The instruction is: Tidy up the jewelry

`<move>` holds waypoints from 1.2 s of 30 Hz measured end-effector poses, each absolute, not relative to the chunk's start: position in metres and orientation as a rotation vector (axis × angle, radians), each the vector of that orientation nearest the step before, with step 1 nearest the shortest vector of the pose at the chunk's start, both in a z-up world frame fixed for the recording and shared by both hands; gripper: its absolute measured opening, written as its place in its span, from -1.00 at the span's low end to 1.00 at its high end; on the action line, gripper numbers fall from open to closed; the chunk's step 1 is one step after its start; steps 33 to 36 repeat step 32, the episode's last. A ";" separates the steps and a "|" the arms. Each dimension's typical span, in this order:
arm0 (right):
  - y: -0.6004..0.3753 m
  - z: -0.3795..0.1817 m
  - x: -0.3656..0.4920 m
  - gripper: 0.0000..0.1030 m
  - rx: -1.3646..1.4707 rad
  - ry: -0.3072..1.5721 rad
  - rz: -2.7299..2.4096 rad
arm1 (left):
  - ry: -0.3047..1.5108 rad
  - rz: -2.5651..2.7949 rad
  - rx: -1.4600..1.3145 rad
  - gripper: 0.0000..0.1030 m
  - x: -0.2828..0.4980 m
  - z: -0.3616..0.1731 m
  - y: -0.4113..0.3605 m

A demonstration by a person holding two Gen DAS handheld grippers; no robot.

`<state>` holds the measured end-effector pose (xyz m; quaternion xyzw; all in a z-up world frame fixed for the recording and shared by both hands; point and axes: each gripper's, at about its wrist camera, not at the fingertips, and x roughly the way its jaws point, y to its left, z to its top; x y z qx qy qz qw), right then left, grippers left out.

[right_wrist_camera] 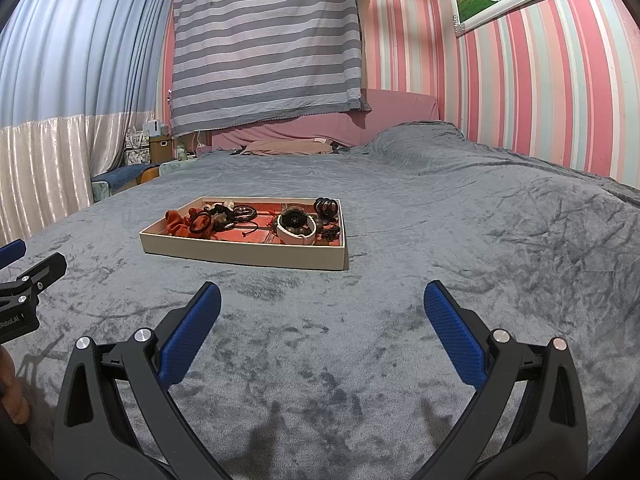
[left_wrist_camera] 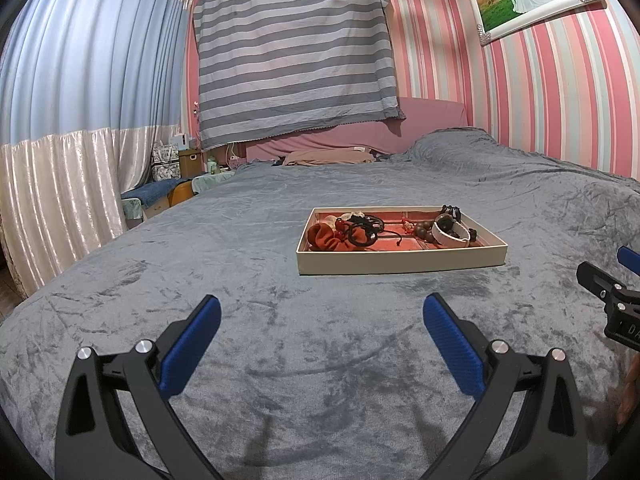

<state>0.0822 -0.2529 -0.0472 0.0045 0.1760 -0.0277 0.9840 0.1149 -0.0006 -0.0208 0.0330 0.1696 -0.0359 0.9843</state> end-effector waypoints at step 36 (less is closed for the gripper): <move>-0.253 -0.048 0.082 0.92 0.010 0.355 -0.056 | 0.348 -0.074 0.069 0.92 0.117 -0.023 0.003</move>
